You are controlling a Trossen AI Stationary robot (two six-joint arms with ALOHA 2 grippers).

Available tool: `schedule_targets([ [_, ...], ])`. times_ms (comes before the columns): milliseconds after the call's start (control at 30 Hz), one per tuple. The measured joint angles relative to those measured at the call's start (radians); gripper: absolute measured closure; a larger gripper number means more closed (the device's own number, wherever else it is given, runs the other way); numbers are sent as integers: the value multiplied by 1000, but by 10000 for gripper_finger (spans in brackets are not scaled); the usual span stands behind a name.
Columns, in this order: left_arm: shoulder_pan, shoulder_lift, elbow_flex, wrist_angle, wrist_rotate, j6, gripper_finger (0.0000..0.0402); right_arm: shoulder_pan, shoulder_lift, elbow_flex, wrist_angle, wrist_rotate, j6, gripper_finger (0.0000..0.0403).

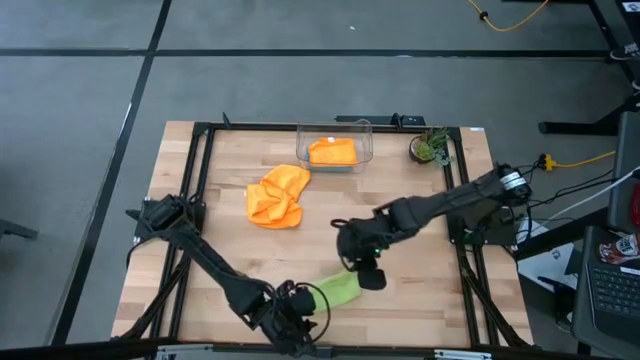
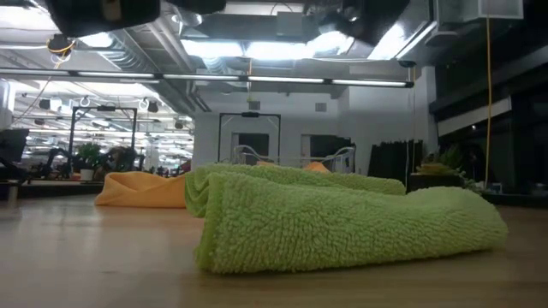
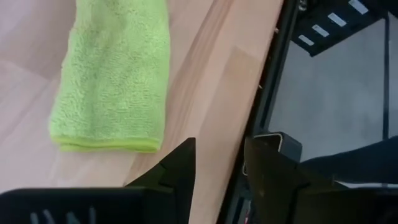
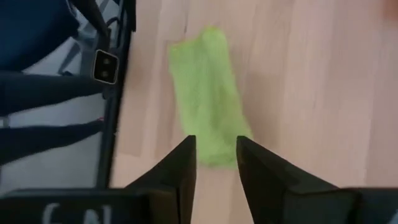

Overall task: Fold microfiber towels
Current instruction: Put the green microfiber cloth into the transparent bin

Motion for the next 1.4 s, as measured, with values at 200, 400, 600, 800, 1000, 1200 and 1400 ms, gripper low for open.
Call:
schedule_targets([
  [200,3,2,0,-5,-5,65,273,-25,39,0,75,-8,-65,286],
  [400,3,4,0,-15,-5,95,273,-119,74,0,82,-115,-84,281],
  [600,3,4,0,-63,-5,94,273,-201,178,0,94,-288,-122,219],
  [800,11,4,0,-113,-4,98,273,-181,296,-1,122,-366,-171,124],
  [1000,46,4,0,-146,0,221,273,-155,363,-1,179,-420,-267,96],
  [1200,91,31,-2,-92,122,350,273,-156,431,-1,221,-423,-252,96],
  [1400,122,66,0,-9,185,409,277,-159,462,0,247,-435,-247,96],
])
